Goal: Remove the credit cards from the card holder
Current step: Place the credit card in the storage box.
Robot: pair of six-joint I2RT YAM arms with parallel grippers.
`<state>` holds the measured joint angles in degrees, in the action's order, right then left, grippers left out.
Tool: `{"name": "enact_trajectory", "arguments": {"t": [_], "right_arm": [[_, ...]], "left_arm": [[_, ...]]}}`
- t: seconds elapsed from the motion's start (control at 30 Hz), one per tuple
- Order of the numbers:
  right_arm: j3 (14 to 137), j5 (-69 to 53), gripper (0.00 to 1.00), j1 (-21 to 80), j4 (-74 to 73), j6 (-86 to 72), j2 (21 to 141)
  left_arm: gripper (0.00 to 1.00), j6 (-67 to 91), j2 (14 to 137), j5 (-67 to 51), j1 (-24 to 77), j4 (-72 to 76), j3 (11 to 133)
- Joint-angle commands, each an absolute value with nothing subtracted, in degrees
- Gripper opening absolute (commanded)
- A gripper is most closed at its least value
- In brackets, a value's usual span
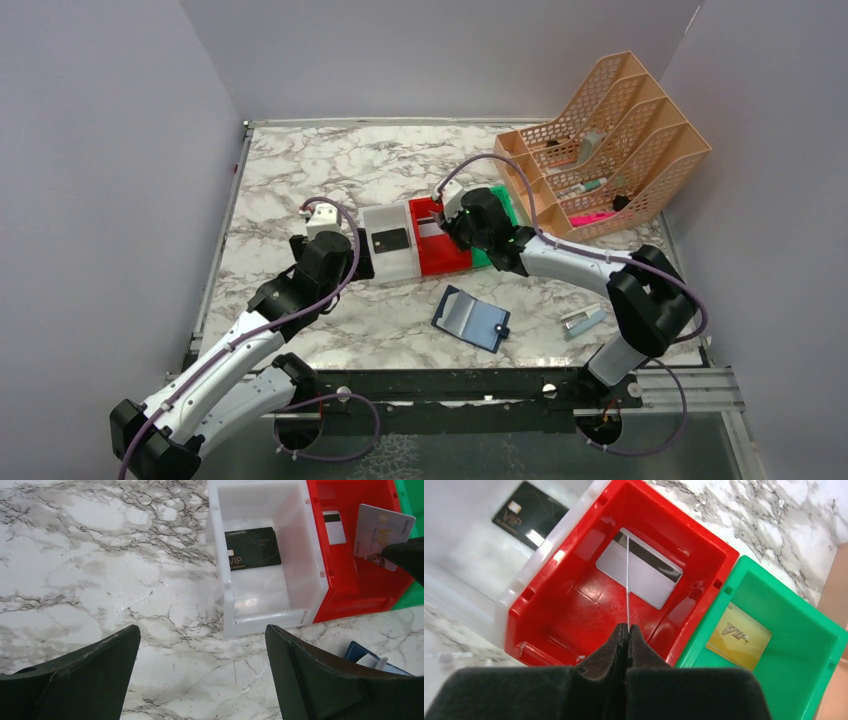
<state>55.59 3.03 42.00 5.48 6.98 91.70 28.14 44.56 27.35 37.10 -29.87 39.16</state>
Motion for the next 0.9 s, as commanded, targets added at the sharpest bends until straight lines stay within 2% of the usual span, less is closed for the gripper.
{"name": "enact_trajectory", "arguments": {"t": [0.0, 0.53, 0.87], "right_arm": [[55.90, 7.29, 0.02, 44.35, 10.53, 22.36, 93.86], [59.35, 15.75, 0.04, 45.79, 16.69, 42.05, 105.55], [61.57, 14.47, 0.06, 46.05, 15.03, 45.61, 108.25]], "left_arm": [[0.99, 27.32, 44.83, 30.86, 36.91, -30.90, 39.22], [0.99, 27.00, 43.80, 33.05, 36.83, -31.96, 39.71], [0.99, 26.89, 44.47, 32.87, 36.74, -32.00, 39.88]]}}
